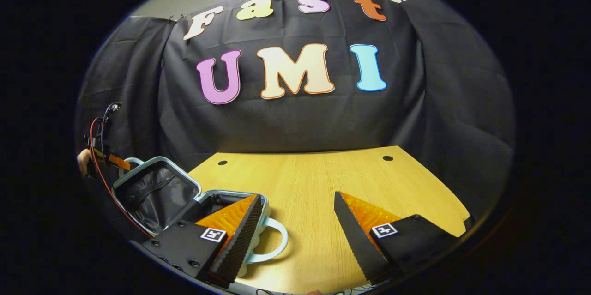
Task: First open the suitcase, pack the skin care products into it, and then close the suitcase.
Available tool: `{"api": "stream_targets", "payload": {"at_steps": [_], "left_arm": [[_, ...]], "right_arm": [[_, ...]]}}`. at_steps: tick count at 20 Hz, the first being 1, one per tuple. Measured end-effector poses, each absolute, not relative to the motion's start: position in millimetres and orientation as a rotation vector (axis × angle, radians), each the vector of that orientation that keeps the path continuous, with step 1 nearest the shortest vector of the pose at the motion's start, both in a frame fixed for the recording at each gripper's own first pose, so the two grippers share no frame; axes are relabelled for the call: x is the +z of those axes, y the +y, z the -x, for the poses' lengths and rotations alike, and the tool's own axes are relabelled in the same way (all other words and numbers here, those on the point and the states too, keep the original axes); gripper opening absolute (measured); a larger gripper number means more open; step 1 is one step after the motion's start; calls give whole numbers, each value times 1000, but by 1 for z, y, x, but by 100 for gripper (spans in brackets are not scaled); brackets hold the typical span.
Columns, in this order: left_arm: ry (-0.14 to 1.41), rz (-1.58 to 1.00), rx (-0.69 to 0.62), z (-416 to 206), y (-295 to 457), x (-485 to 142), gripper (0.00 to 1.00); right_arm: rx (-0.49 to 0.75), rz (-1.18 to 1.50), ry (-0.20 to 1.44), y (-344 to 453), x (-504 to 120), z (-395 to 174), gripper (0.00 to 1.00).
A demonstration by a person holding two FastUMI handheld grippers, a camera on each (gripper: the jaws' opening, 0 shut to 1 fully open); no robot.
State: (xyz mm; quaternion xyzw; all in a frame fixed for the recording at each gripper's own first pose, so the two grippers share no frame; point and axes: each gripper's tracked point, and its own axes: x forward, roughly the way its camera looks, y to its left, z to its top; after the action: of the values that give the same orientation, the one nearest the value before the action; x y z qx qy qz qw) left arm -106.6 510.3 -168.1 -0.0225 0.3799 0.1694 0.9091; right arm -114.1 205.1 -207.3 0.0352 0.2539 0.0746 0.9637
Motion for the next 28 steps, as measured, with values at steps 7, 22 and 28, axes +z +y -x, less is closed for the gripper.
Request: {"api": "stream_targets", "payload": {"at_steps": [7, 22, 28], "left_arm": [[666, -40, 263, 85, 416, -106, 0], [579, 9, -14, 49, 218, -95, 0], [603, 109, -140, 43, 152, -114, 0]], "right_arm": [[205, -122, 517, 185, -213, 104, 98], [248, -101, 517, 130, -213, 88, 98], [201, -95, 500, 98, -207, 85, 98]]}}
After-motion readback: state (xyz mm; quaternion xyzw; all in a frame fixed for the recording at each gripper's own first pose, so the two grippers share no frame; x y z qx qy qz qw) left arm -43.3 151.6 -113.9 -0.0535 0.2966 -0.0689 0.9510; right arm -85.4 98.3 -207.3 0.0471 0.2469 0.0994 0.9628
